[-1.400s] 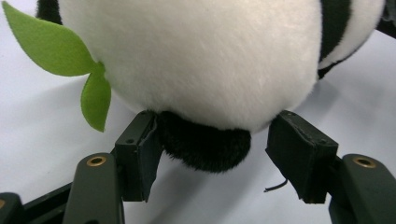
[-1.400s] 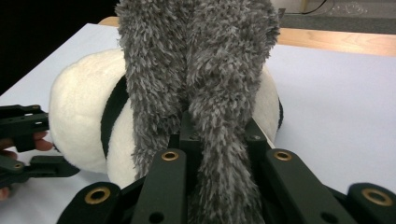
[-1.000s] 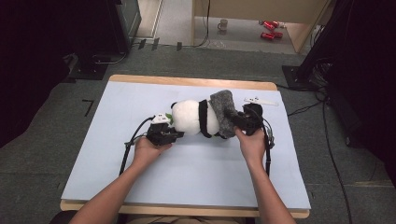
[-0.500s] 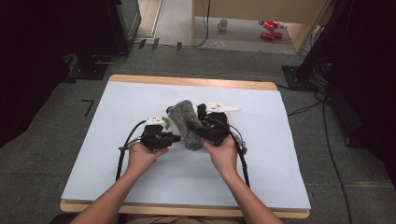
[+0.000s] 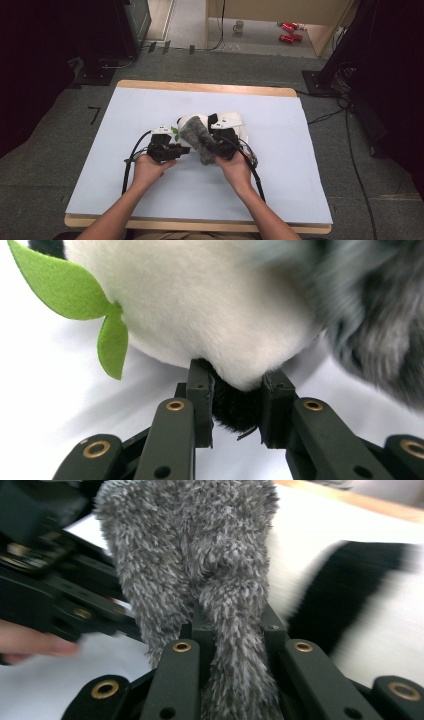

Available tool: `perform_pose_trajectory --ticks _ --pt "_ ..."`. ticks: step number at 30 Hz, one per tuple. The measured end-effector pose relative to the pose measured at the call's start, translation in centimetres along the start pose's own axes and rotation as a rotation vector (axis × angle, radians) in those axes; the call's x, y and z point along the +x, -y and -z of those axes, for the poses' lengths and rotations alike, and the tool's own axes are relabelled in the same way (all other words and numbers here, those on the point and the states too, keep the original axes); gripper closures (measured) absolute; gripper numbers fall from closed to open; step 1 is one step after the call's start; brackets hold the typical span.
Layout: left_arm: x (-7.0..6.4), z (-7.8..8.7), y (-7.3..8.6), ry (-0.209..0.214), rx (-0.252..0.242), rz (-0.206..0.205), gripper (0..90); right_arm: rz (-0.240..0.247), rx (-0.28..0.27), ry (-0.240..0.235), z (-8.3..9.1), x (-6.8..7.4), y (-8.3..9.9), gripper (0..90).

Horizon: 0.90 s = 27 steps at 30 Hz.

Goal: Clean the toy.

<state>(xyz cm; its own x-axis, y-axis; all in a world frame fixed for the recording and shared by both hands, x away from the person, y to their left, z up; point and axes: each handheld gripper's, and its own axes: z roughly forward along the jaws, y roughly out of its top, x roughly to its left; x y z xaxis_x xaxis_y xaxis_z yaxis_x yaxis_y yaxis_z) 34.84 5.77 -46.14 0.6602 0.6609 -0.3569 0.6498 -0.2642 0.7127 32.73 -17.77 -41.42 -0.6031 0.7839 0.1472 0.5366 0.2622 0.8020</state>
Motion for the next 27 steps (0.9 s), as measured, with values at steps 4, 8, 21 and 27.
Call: perform_pose_trajectory --ticks 4,8,21,27 --pt "-0.1 -0.1 -0.1 0.001 -0.006 -0.041 72.4 -0.067 -0.014 -0.001 1.0 -2.2 0.1 77.5" --pt "0.2 -0.3 -0.1 0.007 0.005 -0.035 72.2 -0.092 -0.032 0.029 2.1 -3.5 0.0 78.0" --pt "0.6 -0.3 -0.7 0.013 0.014 -0.036 72.0 -0.176 -0.084 0.168 5.8 -7.6 0.8 78.0" --pt "0.3 -0.4 -0.7 0.015 0.005 -0.051 71.6 -0.240 -0.102 0.149 7.0 -8.8 0.9 78.2"
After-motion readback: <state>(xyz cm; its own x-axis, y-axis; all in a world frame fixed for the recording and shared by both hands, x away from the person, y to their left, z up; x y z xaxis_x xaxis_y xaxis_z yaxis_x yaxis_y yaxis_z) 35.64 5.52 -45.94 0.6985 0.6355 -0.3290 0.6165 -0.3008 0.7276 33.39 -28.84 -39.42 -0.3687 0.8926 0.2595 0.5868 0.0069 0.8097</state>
